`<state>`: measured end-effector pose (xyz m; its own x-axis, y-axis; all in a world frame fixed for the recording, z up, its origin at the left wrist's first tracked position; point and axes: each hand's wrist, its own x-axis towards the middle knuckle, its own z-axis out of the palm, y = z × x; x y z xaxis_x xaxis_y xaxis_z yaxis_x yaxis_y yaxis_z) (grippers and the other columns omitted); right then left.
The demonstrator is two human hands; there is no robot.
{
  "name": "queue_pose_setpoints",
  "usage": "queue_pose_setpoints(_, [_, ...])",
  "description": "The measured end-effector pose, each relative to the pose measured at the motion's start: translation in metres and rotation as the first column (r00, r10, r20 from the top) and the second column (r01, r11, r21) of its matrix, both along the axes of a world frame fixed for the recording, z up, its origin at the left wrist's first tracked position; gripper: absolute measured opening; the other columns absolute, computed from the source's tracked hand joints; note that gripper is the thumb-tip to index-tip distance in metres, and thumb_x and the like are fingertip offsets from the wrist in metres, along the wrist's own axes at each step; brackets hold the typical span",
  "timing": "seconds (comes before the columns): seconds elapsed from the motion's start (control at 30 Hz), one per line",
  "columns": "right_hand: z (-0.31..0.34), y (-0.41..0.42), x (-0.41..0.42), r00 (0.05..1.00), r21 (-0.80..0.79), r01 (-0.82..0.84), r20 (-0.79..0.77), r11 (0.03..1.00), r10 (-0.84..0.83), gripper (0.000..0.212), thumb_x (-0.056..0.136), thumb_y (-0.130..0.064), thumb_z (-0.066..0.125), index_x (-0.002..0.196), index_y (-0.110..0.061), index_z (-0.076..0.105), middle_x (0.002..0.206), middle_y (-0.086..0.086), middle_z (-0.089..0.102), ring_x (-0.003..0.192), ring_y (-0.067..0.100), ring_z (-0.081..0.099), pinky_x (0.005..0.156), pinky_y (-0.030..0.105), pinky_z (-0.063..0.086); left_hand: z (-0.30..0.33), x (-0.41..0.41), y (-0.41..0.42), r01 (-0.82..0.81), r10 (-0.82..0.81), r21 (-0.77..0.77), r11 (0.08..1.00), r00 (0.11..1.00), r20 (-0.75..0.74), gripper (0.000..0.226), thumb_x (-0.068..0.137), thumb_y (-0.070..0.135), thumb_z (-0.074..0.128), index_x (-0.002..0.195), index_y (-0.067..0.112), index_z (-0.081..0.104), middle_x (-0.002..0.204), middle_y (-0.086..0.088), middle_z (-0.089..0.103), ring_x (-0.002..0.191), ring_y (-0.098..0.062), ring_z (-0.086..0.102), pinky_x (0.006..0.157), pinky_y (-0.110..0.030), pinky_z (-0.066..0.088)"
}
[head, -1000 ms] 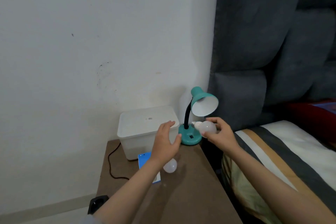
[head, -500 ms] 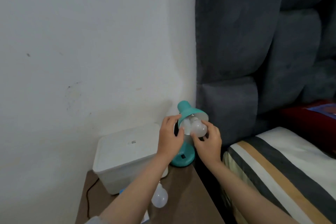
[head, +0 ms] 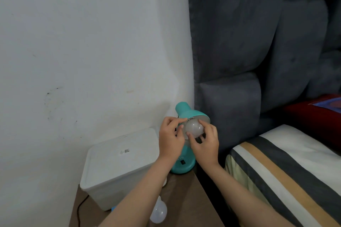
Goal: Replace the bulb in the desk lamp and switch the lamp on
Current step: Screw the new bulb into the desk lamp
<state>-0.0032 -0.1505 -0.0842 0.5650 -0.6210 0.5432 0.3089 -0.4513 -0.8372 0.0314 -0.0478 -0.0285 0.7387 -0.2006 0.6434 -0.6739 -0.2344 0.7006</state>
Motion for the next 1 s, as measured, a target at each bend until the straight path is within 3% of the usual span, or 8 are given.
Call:
queue_pose_setpoints(0.13, [0.001,0.005,0.001,0.998,-0.005,0.07,0.005,0.998,-0.07,0.044,0.078,-0.021,0.076,0.118,-0.024,0.059,0.11,-0.005,0.053,0.093,0.014,0.062,0.077,0.036,0.058,0.0,0.001,0.0,0.014,-0.014,0.008,1.0,1.0,0.019,0.025,0.085,0.0,0.058,0.096,0.019,0.07,0.089,0.01,0.051,0.084,-0.005,0.056,0.066,-0.029,0.055])
queue_pose_setpoints(0.27, [-0.01,0.009,0.006,0.999,0.04,0.035,0.025,0.999,-0.036,0.05,0.076,-0.014,0.076,0.121,-0.023,0.059,0.121,0.005,0.048,0.103,0.024,0.062,0.084,0.039,0.057,0.0,0.001,0.002,0.007,-0.007,0.014,1.0,1.0,0.027,0.024,0.085,-0.001,0.058,0.095,0.018,0.069,0.089,0.001,0.053,0.083,-0.009,0.056,0.066,-0.023,0.052])
queue_pose_setpoints(0.43, [-0.005,0.016,0.009,0.997,0.163,0.07,0.008,0.984,-0.072,0.049,0.081,-0.016,0.072,0.125,-0.009,0.053,0.121,0.009,0.043,0.077,0.022,0.066,0.071,0.013,0.054,-0.001,0.001,0.004,0.011,-0.012,0.043,0.999,1.0,0.028,0.022,0.084,0.0,0.058,0.094,0.017,0.069,0.087,-0.004,0.054,0.078,-0.014,0.056,0.067,-0.025,0.051])
queue_pose_setpoints(0.5, [-0.002,0.019,0.009,0.997,0.16,0.076,0.018,0.984,-0.079,0.052,0.08,-0.015,0.072,0.127,-0.007,0.051,0.117,0.007,0.041,0.077,0.024,0.065,0.069,0.008,0.051,-0.001,0.003,0.005,-0.002,0.001,0.047,0.999,0.999,0.035,0.022,0.084,0.0,0.058,0.094,0.016,0.068,0.087,-0.005,0.053,0.077,-0.014,0.057,0.067,-0.025,0.051])
queue_pose_setpoints(0.6, [-0.004,0.021,0.01,0.998,0.089,0.036,0.044,0.995,-0.041,0.058,0.08,-0.009,0.072,0.132,-0.013,0.049,0.114,0.006,0.04,0.084,0.02,0.063,0.074,0.016,0.055,0.001,0.008,0.009,0.001,-0.004,0.075,0.997,0.999,0.048,0.024,0.084,-0.003,0.057,0.094,0.016,0.068,0.087,-0.002,0.052,0.08,-0.015,0.058,0.068,-0.028,0.053])
queue_pose_setpoints(0.73, [-0.005,0.019,0.009,0.997,0.099,0.072,0.0,0.992,-0.073,0.05,0.08,-0.014,0.073,0.127,-0.02,0.056,0.106,0.007,0.049,0.076,0.021,0.066,0.073,0.008,0.051,0.005,0.011,0.01,0.02,-0.025,0.107,0.994,0.999,0.044,0.027,0.082,-0.005,0.058,0.095,0.017,0.068,0.087,0.001,0.053,0.082,-0.009,0.057,0.071,-0.03,0.055])
queue_pose_setpoints(0.87, [-0.007,0.02,0.009,0.999,0.073,0.044,0.014,0.996,-0.045,0.055,0.077,-0.012,0.075,0.127,-0.018,0.053,0.115,0.006,0.043,0.091,0.025,0.064,0.078,0.031,0.059,0.005,0.011,0.011,0.047,-0.053,0.114,0.992,0.998,0.047,0.028,0.081,-0.006,0.059,0.094,0.016,0.068,0.088,0.001,0.053,0.083,-0.009,0.057,0.073,-0.026,0.054])
queue_pose_setpoints(1.0, [-0.006,0.019,0.009,0.998,0.033,0.038,0.042,0.999,-0.039,0.051,0.078,-0.007,0.073,0.125,-0.016,0.055,0.114,0.005,0.043,0.086,0.024,0.065,0.075,0.034,0.06,0.006,0.011,0.014,0.053,-0.062,0.132,0.99,0.996,0.064,0.03,0.08,-0.009,0.057,0.094,0.016,0.067,0.088,0.001,0.053,0.085,-0.01,0.058,0.074,-0.021,0.053])
